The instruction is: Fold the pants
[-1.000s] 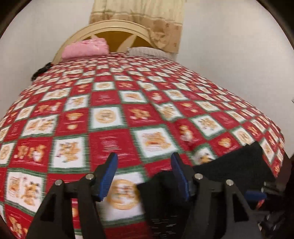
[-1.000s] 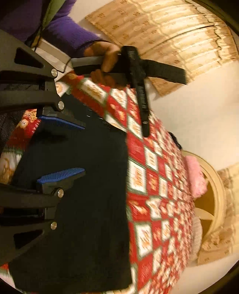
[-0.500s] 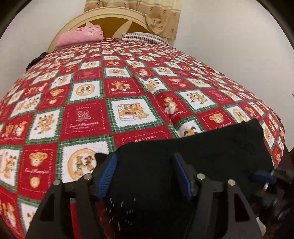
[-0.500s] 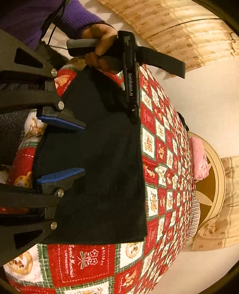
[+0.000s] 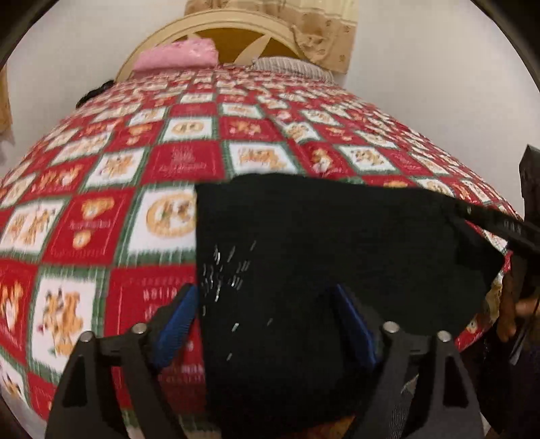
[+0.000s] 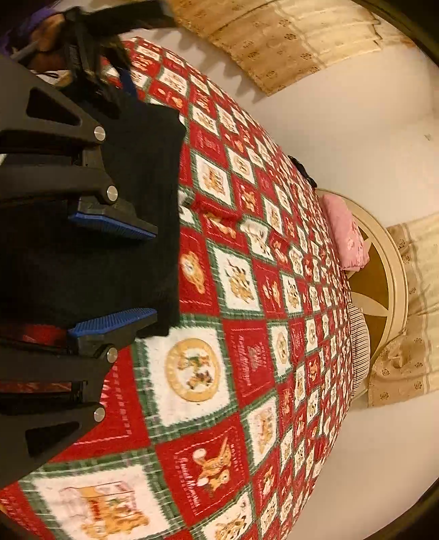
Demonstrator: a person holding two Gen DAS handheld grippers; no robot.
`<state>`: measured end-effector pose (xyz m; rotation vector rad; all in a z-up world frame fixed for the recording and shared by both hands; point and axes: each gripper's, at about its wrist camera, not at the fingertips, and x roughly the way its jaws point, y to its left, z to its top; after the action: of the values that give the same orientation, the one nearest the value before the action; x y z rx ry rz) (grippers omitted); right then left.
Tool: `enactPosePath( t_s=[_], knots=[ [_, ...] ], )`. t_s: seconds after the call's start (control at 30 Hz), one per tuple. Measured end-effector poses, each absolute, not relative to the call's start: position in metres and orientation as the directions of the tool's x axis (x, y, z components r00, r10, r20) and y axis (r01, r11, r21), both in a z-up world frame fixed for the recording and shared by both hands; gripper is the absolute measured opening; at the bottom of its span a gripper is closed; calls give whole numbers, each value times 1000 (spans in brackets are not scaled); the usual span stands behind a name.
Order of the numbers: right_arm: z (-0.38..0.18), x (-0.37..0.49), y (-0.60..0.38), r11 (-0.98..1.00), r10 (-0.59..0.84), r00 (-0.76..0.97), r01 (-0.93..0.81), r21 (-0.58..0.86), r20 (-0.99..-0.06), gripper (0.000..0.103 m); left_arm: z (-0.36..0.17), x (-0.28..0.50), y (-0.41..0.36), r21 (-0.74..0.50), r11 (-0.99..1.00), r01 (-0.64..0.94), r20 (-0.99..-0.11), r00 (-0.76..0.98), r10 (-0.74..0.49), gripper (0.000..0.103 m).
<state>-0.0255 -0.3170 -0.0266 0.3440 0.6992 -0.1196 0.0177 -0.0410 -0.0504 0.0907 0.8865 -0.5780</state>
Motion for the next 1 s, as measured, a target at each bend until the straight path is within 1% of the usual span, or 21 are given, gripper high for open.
enactPosePath(
  t_s=[0.13, 0.2, 0.23, 0.33, 0.37, 0.4, 0.43, 0.5, 0.57, 0.63, 0.7, 0.73, 0.8, 0.9, 1.0],
  knots=[
    [-22, -23, -315, 940, -9, 758, 229, 254, -653, 45, -50, 15, -39, -148, 842, 519, -740, 506, -443, 87],
    [-13, -33, -311, 937, 5, 789, 211, 278, -614, 45, -49, 16, -38, -154, 842, 517, -742, 502, -445, 87],
    [-6, -45, -310, 930, 17, 815, 199, 308, -579, 45, -49, 17, -37, -158, 841, 517, -745, 497, -445, 88],
    [4, -71, -308, 918, 9, 855, 198, 342, -518, 45, -45, 21, -37, -166, 847, 505, -759, 483, -436, 88],
    [5, -77, -306, 919, -4, 856, 207, 336, -517, 46, -45, 21, -38, -163, 849, 502, -763, 482, -431, 88],
    [4, -82, -304, 919, -18, 855, 218, 327, -519, 51, -41, 22, -39, -153, 853, 500, -768, 483, -421, 88],
    [1, -88, -303, 920, -30, 852, 228, 318, -522, 58, -39, 22, -39, -145, 854, 500, -765, 490, -417, 88],
    [-6, -96, -301, 920, -52, 845, 248, 303, -533, 66, -29, 21, -38, -122, 855, 505, -741, 527, -417, 88],
    [-17, -97, -304, 915, -70, 823, 278, 293, -564, 67, -22, 23, -39, -102, 855, 508, -723, 553, -414, 91],
    [-30, -93, -308, 897, -47, 801, 297, 328, -597, 67, -20, 26, -39, -99, 858, 504, -714, 564, -414, 93],
    [-40, -93, -311, 881, -31, 802, 303, 363, -596, 67, -23, 30, -41, -115, 856, 504, -720, 552, -422, 93],
    [-40, -95, -309, 884, -38, 810, 300, 359, -585, 70, -26, 32, -43, -123, 856, 502, -728, 540, -422, 93],
    [-41, -93, -304, 896, -41, 805, 292, 335, -591, 75, -32, 34, -45, -129, 861, 491, -748, 522, -410, 93],
    [-44, -93, -293, 913, -72, 794, 295, 280, -603, 76, -45, 36, -47, -155, 863, 480, -783, 473, -403, 93],
    [-48, -94, -283, 926, -110, 794, 300, 227, -598, 76, -48, 33, -46, -176, 864, 472, -776, 474, -417, 98]
  ],
)
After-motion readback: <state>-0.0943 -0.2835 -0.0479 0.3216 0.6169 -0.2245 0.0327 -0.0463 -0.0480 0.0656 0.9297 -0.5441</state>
